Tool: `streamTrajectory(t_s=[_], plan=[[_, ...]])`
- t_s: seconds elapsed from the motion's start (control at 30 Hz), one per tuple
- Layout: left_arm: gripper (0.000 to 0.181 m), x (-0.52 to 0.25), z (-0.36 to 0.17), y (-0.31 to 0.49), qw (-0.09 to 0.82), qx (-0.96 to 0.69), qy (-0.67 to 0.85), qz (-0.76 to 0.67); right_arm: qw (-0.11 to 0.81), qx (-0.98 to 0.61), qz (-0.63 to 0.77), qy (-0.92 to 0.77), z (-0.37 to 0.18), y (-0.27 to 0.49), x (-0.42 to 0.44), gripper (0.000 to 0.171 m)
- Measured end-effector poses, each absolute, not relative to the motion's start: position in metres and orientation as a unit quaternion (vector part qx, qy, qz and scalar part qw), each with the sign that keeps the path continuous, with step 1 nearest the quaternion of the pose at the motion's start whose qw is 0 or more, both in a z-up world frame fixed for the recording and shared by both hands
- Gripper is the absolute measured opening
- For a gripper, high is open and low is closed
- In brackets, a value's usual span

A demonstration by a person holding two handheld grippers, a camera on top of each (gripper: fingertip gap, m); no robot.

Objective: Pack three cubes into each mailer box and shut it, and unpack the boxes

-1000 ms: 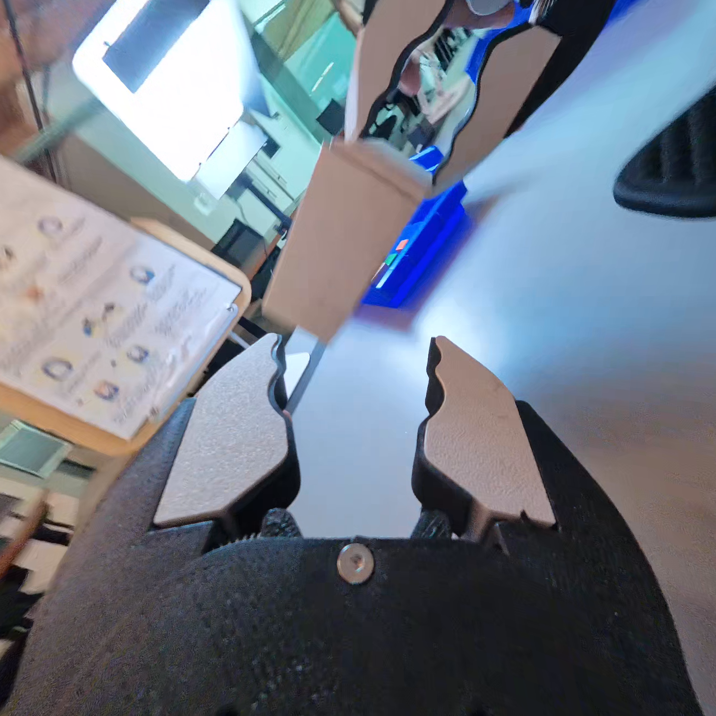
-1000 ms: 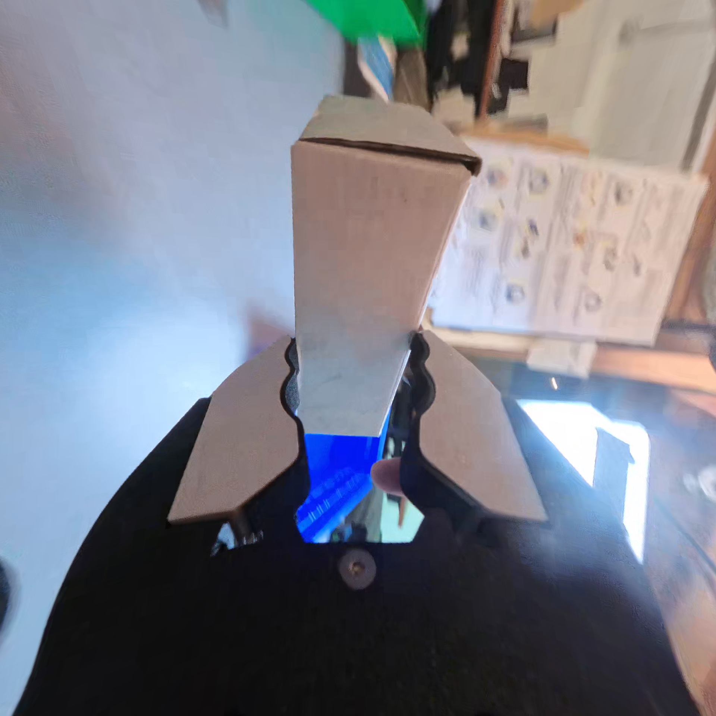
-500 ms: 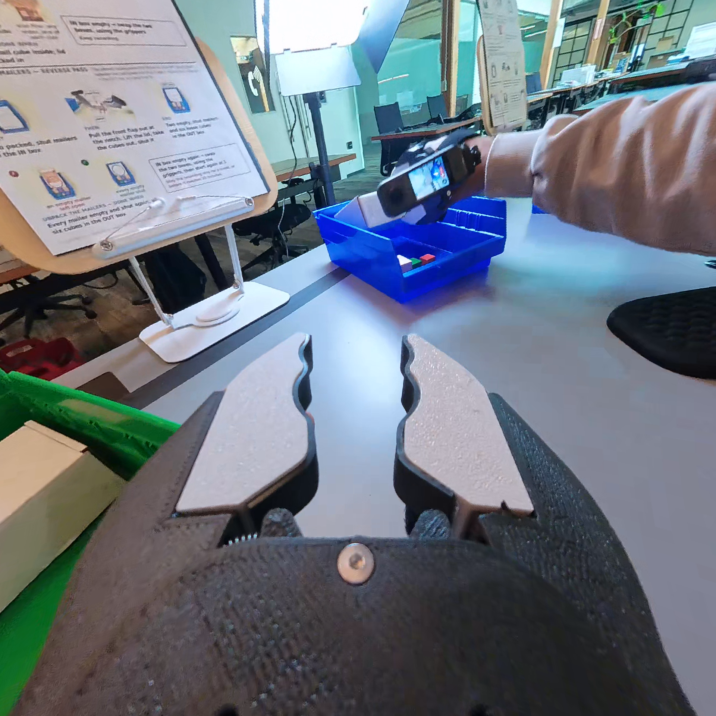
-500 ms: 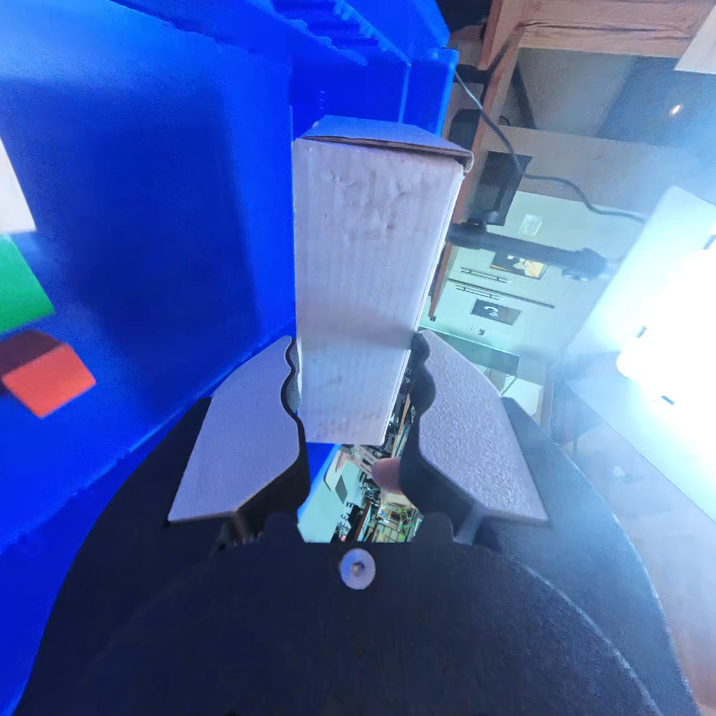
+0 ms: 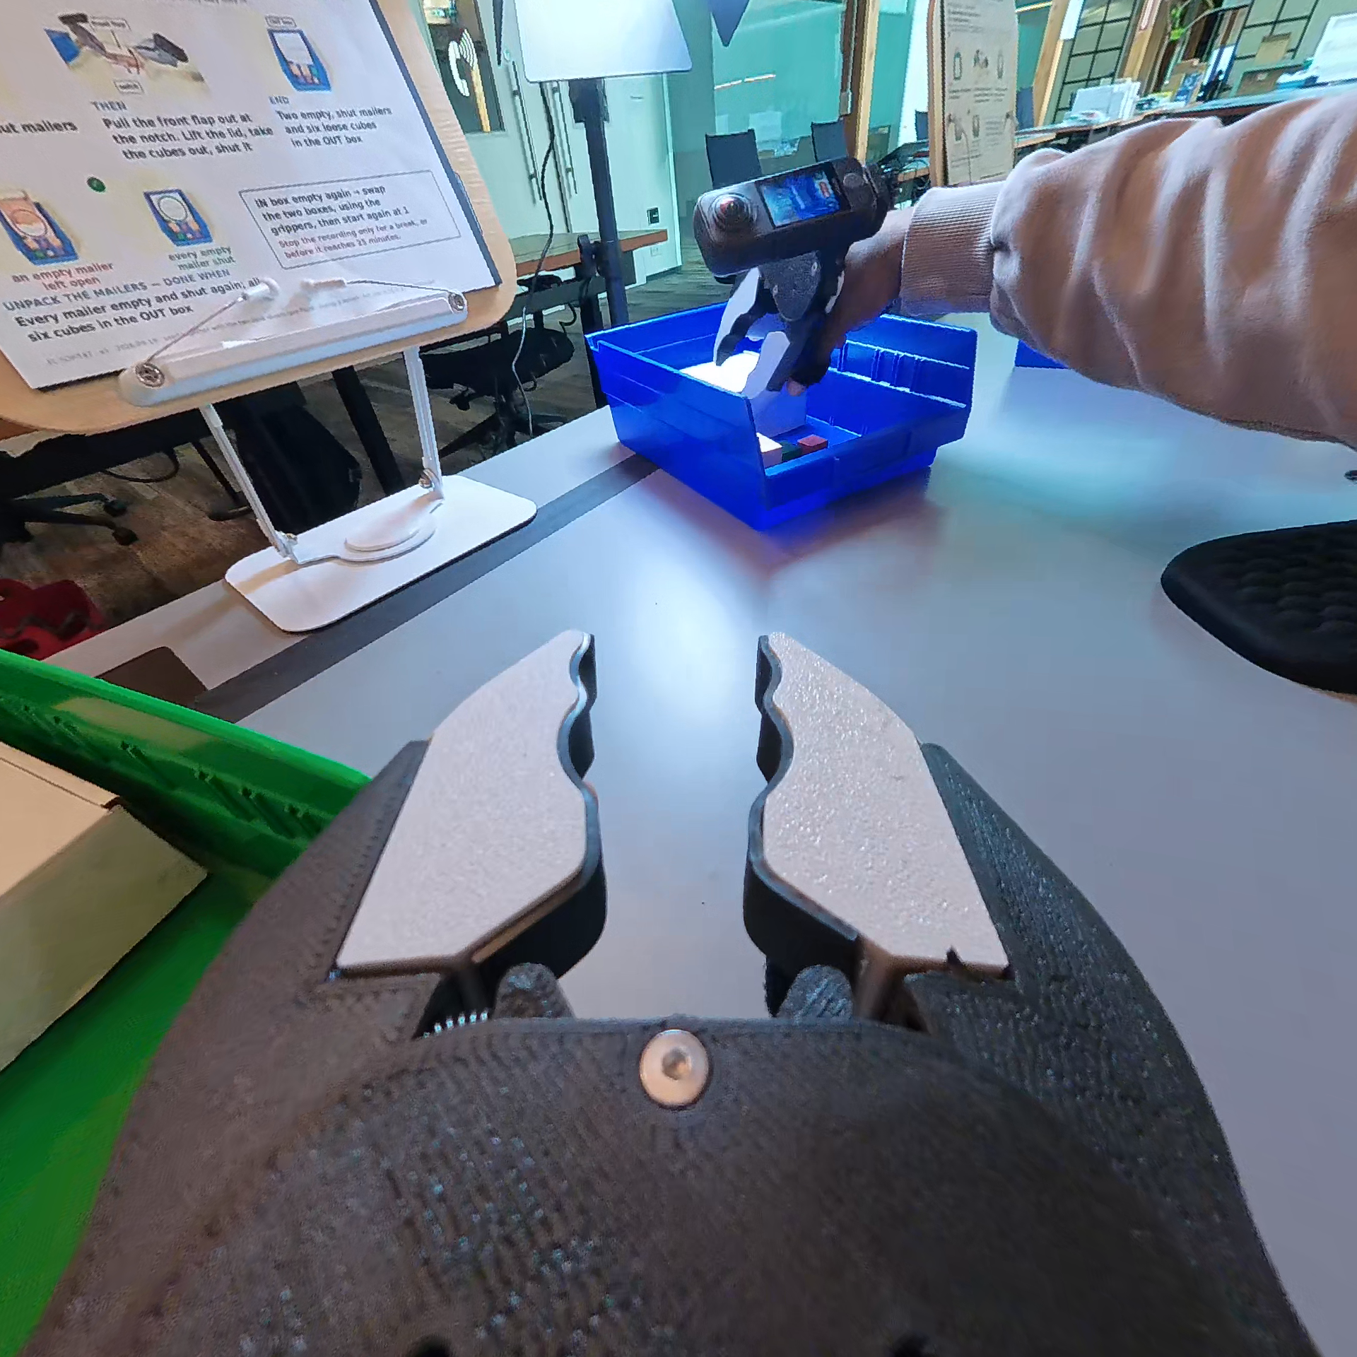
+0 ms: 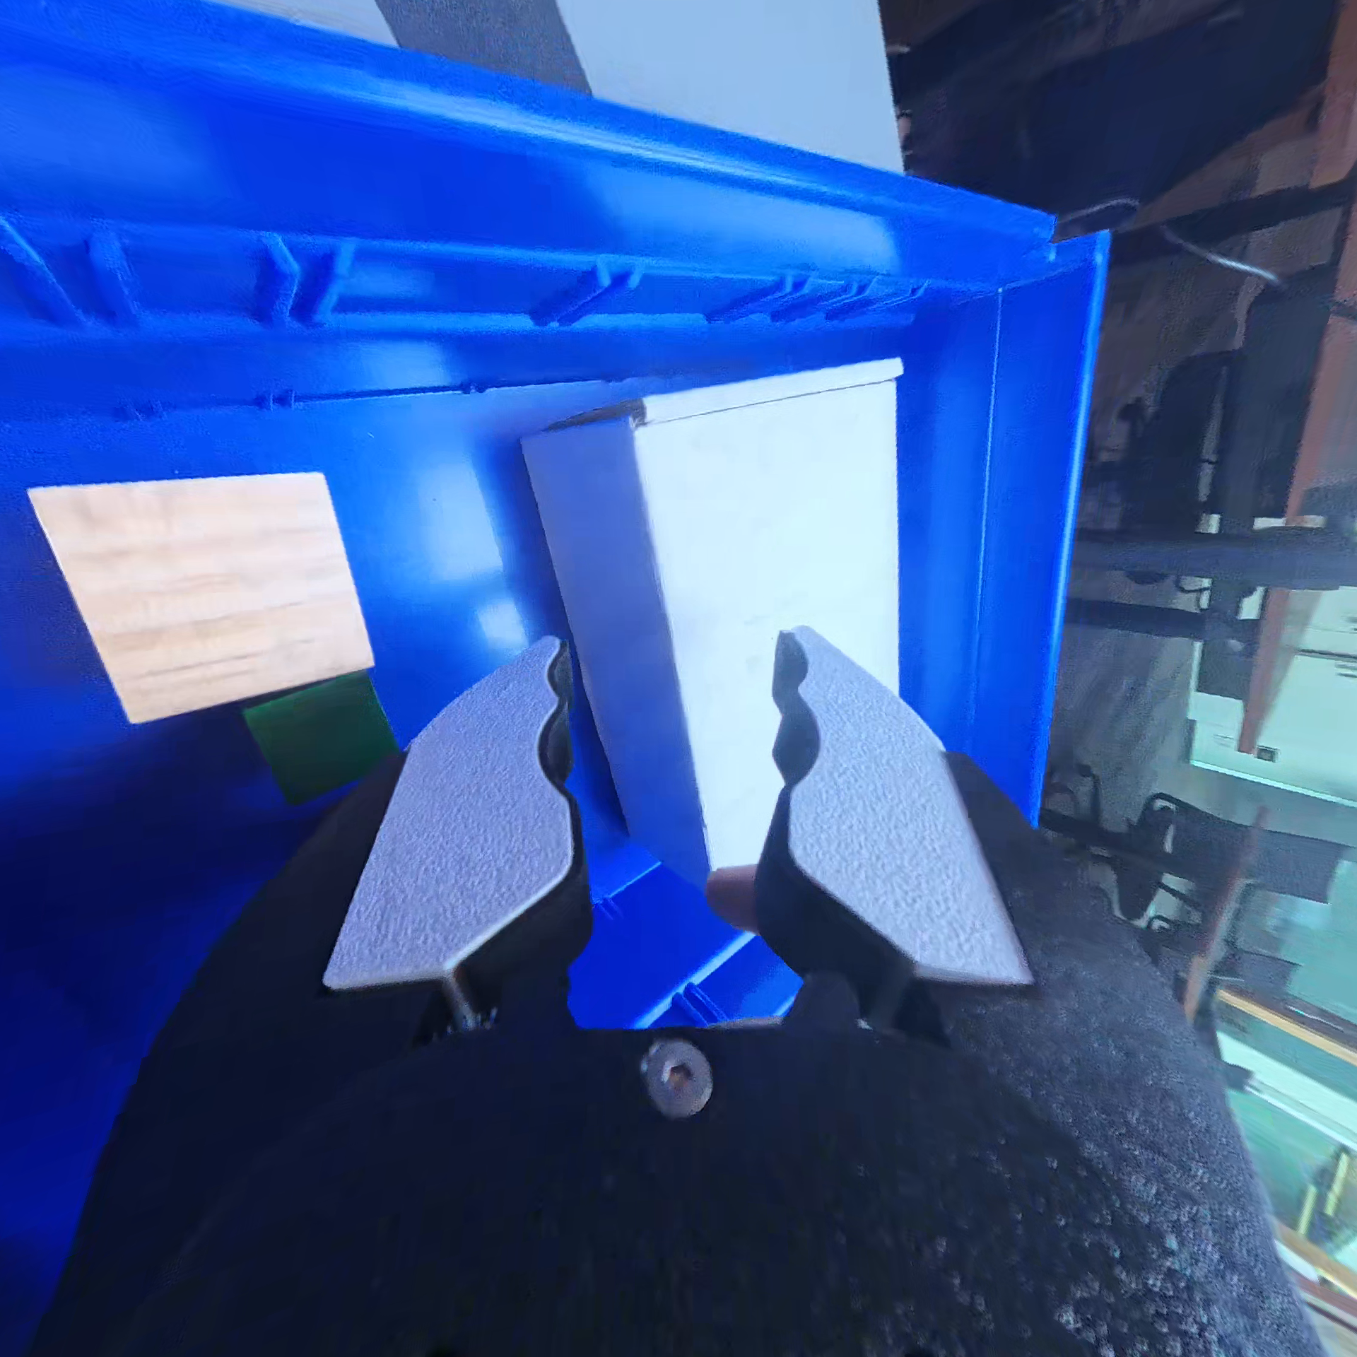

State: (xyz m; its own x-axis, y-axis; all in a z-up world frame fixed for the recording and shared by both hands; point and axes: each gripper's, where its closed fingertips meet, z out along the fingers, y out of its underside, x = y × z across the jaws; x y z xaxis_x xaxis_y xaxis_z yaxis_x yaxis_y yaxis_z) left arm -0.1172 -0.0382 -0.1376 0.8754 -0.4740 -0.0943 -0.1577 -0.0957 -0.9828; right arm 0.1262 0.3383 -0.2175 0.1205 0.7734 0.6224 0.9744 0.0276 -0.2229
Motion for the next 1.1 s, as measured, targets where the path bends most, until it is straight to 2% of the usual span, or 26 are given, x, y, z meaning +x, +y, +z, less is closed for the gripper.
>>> streamTrajectory(t_s=[0.17, 0.33, 0.47, 0.5, 0.6, 0.73, 0.9, 1.1], plan=[[0.039, -0.119, -0.138, -0.040, 0.629, -0.736, 0.215, -0.130, 0.290, -0.688, -0.183, -0.639, -0.229, 0.355, 0.136, 0.034], [0.037, -0.127, -0.138, -0.039, 0.631, -0.737, 0.204, -0.128, 0.376, -0.691, -0.166, -0.595, -0.212, 0.358, 0.123, 0.018], [0.034, -0.139, -0.134, -0.036, 0.642, -0.735, 0.184, -0.116, 0.455, -0.704, -0.034, -0.543, -0.175, 0.314, 0.096, 0.030], [0.034, -0.145, -0.132, -0.035, 0.646, -0.736, 0.175, -0.106, 0.480, -0.697, 0.006, -0.533, -0.161, 0.298, 0.089, 0.028], [0.034, -0.176, -0.119, -0.034, 0.659, -0.735, 0.143, -0.071, 0.525, -0.680, 0.129, -0.496, -0.127, 0.237, 0.075, 0.000], [0.037, -0.238, -0.106, -0.030, 0.646, -0.754, 0.112, -0.025, 0.507, -0.660, 0.286, -0.474, -0.114, 0.142, 0.068, 0.000], [0.057, -0.299, -0.115, -0.011, 0.546, -0.815, 0.189, 0.031, 0.487, -0.635, 0.328, -0.502, -0.130, 0.069, 0.068, 0.014], [0.068, -0.380, -0.149, 0.024, 0.387, -0.896, 0.190, 0.105, 0.489, -0.621, 0.356, -0.499, -0.149, 0.047, 0.063, 0.016]])
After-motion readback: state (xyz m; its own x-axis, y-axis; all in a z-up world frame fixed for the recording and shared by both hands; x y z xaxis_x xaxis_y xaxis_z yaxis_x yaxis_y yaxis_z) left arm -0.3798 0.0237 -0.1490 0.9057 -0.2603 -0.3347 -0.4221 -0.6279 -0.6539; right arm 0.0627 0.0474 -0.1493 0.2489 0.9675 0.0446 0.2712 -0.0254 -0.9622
